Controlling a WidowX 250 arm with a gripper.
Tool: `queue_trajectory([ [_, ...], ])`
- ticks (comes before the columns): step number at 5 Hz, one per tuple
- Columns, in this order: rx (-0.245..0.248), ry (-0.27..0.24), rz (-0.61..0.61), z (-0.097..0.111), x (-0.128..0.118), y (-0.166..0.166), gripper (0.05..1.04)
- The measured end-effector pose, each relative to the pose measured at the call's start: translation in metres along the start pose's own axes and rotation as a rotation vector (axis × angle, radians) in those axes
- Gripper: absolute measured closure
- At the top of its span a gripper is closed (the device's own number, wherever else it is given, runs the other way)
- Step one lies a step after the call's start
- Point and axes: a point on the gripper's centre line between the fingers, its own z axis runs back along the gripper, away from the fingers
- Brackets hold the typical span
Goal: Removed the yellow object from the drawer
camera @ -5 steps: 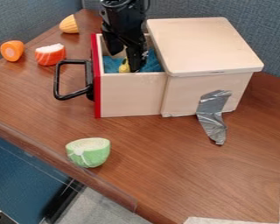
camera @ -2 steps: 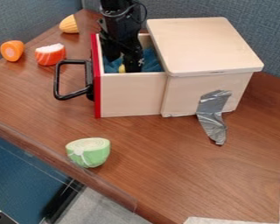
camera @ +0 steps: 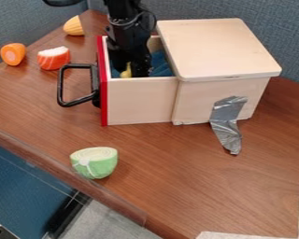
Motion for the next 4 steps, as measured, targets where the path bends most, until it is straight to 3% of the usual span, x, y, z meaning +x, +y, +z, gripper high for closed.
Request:
queue_trajectory([
  [1,0.005,-0.013,0.005,-0.002,0.000,0.000,0.477],
  [2,-0.016,-0.024,0.001,0.001,-0.004,-0.004,0.477],
  [4,-0.062,-0.173,0.023,0.067,-0.003,-0.002,0.477],
])
